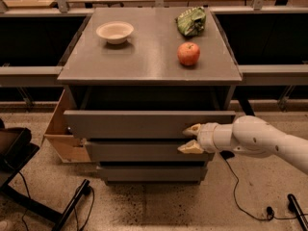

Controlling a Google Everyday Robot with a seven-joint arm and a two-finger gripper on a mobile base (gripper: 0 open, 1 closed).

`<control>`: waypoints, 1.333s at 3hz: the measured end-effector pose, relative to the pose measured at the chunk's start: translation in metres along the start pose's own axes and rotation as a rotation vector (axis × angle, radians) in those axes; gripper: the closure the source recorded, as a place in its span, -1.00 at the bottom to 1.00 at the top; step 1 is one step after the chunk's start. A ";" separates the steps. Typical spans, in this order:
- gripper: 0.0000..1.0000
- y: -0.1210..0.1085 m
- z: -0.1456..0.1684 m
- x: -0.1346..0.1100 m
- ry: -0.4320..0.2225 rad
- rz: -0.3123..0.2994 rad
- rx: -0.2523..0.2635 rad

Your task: Close top drawer

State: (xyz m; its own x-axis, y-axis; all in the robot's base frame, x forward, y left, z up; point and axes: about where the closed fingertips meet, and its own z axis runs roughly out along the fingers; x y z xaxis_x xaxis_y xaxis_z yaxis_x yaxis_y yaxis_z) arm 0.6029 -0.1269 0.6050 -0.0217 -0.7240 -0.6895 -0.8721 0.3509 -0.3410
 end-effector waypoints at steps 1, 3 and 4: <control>-1.00 0.000 0.000 0.000 0.000 0.000 0.000; -0.47 0.000 0.000 0.000 0.000 0.000 0.000; 0.15 0.015 -0.021 -0.009 0.065 -0.079 -0.015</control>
Offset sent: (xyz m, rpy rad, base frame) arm 0.0000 0.0000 0.0000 0.0000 0.0000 0.0000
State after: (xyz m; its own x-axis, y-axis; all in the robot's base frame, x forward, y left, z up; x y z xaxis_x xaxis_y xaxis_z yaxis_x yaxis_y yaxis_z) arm 0.5797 -0.1273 0.6198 0.0164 -0.7866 -0.6173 -0.8794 0.2825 -0.3832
